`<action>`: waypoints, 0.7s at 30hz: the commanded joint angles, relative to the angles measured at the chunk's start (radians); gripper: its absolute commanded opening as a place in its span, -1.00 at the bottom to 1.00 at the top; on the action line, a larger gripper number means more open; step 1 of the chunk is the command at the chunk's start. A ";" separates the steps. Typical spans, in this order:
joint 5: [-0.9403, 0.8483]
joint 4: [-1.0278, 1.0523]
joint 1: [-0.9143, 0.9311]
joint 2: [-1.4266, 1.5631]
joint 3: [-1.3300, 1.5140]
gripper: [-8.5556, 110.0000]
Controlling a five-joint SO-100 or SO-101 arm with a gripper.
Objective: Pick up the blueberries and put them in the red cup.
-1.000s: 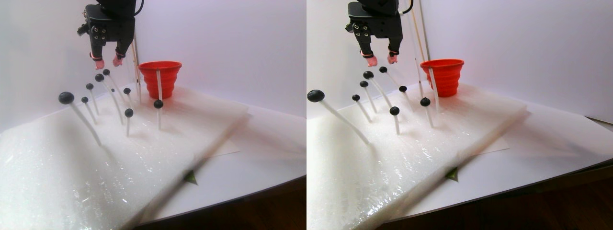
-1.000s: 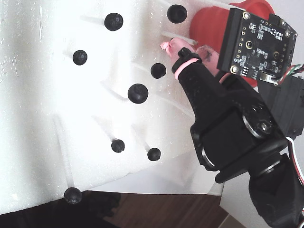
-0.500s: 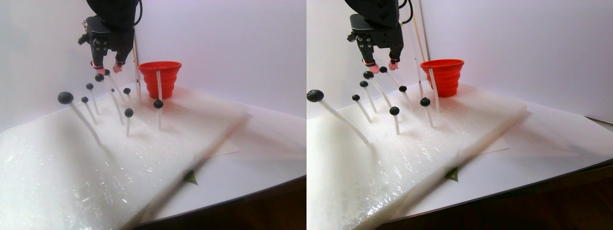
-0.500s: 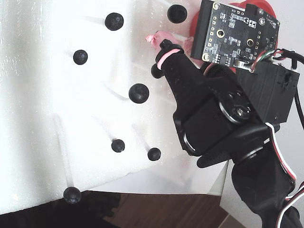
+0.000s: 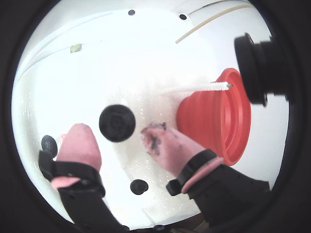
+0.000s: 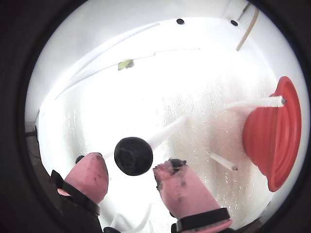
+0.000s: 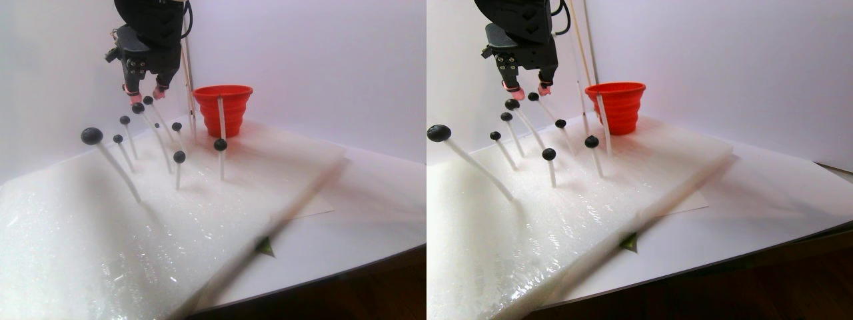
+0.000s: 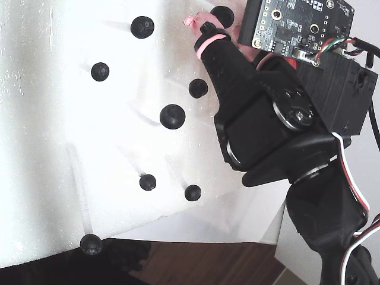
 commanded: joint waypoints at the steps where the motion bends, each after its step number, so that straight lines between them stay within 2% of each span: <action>1: 0.002 -0.034 -0.034 0.023 -0.071 -0.53; 21: -0.017 -0.097 -0.017 -0.051 -0.120 -0.55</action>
